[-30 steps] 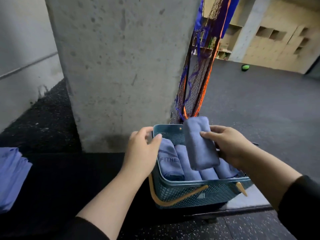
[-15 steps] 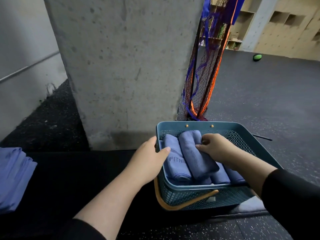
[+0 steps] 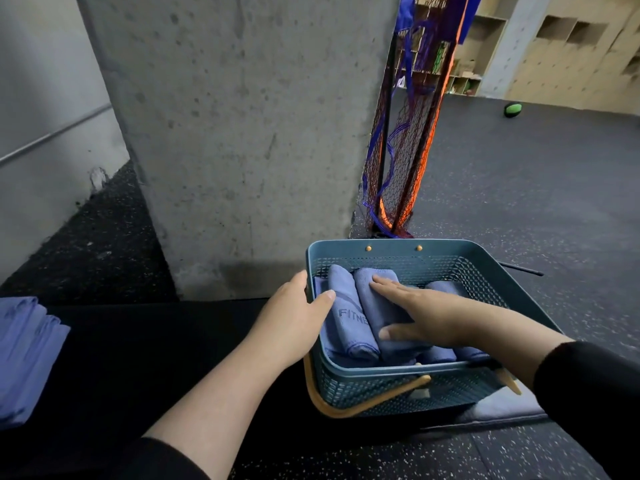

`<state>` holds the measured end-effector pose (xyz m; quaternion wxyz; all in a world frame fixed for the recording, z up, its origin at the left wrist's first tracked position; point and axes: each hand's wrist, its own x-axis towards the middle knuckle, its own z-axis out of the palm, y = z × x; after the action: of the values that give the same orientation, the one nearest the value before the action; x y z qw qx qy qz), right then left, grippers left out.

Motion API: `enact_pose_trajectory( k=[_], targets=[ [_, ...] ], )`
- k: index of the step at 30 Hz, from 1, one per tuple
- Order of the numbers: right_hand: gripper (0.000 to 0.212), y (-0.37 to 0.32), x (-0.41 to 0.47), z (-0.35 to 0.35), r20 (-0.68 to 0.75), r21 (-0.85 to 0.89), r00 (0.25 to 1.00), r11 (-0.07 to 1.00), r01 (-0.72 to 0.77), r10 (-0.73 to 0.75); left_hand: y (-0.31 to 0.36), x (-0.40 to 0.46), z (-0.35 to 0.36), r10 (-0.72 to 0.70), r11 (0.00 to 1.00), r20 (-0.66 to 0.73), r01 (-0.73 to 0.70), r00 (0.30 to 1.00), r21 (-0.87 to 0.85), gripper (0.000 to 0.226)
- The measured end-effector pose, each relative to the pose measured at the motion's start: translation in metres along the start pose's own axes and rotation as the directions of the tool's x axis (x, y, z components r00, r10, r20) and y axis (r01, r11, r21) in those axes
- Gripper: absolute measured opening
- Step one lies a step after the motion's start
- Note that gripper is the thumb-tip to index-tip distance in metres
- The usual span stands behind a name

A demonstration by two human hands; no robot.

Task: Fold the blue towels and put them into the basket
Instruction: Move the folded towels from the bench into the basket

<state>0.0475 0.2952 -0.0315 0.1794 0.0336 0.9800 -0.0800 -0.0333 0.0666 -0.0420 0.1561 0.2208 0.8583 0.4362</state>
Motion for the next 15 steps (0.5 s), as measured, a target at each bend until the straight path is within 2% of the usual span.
enact_pose_trajectory(
  k=[4,7,10,15],
  targets=[
    [0.087,-0.008,0.001,-0.007,-0.016,-0.019,0.999,0.999,-0.05,0.05,0.003,-0.005,-0.002,0.026,1.0,0.013,-0.026,1.0,-0.007,0.038],
    [0.064,-0.019,-0.003,-0.018,-0.237,0.056,0.965,0.994,-0.099,0.109,0.004,-0.008,-0.009,0.016,0.999,0.018,-0.016,1.0,-0.032,0.051],
    [0.047,-0.045,-0.006,-0.028,-0.456,0.22,0.885,0.975,0.011,0.093,-0.003,-0.012,-0.026,-0.029,0.998,-0.035,0.027,0.999,-0.056,0.059],
    [0.033,-0.129,0.005,-0.038,-0.629,0.332,0.777,0.899,0.286,-0.015,-0.023,-0.031,-0.071,0.0,0.999,-0.23,-0.008,0.973,-0.031,0.041]
  ],
)
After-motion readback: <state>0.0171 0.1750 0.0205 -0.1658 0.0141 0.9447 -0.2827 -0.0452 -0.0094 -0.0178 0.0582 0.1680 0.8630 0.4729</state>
